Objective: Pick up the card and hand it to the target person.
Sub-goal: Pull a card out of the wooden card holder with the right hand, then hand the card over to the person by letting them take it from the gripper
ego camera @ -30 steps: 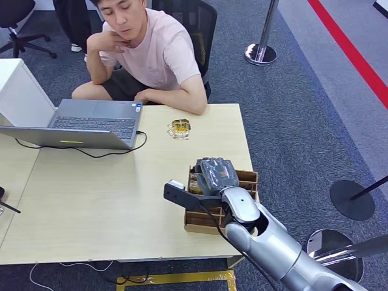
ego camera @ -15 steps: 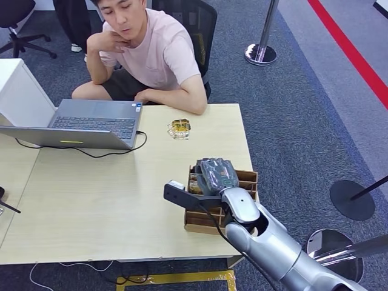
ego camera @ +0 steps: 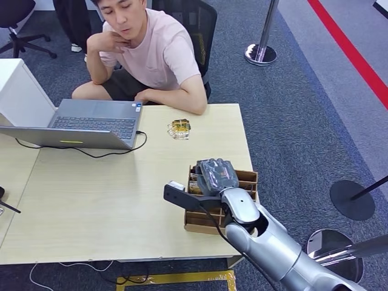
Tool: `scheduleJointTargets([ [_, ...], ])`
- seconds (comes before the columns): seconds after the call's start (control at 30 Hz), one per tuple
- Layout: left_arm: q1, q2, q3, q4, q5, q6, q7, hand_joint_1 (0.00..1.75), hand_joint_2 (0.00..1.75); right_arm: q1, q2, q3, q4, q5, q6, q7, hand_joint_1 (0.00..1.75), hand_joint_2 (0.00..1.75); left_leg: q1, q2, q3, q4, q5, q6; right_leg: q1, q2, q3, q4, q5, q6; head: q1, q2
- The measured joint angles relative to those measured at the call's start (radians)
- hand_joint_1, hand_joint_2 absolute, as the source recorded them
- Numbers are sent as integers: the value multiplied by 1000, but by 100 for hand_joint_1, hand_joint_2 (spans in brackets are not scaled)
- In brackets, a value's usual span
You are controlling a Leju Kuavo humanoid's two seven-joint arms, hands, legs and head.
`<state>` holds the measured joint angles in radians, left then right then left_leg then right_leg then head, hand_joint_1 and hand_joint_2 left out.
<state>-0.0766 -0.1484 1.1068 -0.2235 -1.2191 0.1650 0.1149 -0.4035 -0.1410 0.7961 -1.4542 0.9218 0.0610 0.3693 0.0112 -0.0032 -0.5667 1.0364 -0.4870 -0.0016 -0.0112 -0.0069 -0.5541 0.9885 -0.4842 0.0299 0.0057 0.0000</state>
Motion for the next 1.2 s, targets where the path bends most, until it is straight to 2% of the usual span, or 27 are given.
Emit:
scheduleJointTargets([
  [0.27,0,1,12,0,14,18,-4,0,175,0,0,-5,-6,-6,-19,-17,140,175,0,0,0,0,0,0,0,0,0,0,0,0,0,0],
  [0.47,0,1,22,0,16,21,6,0,175,-1,-2,-48,-66,-23,-60,-61,140,175,0,0,0,0,0,0,0,0,0,0,0,0,0,0],
  [0.7,0,2,25,0,15,20,-6,0,175,-7,-33,-155,-199,-72,-139,-156,140,175,0,0,-1,0,0,0,0,0,0,0,0,0,0,0],
  [0.9,0,3,25,0,12,19,-13,0,175,-8,-62,-206,-243,-79,-244,-284,140,175,0,0,-1,0,0,0,0,0,0,0,0,0,0,0],
  [1.03,-4,3,25,0,-3,19,-10,0,175,-12,-40,-200,-203,2,-362,-372,140,175,1,0,-1,0,0,0,1,0,0,0,0,0,0,0],
  [1.2,-11,4,24,0,-31,17,-12,0,175,-25,51,-177,-24,187,-676,-490,140,175,2,0,-1,0,0,-1,2,0,0,1,0,0,0,0],
])
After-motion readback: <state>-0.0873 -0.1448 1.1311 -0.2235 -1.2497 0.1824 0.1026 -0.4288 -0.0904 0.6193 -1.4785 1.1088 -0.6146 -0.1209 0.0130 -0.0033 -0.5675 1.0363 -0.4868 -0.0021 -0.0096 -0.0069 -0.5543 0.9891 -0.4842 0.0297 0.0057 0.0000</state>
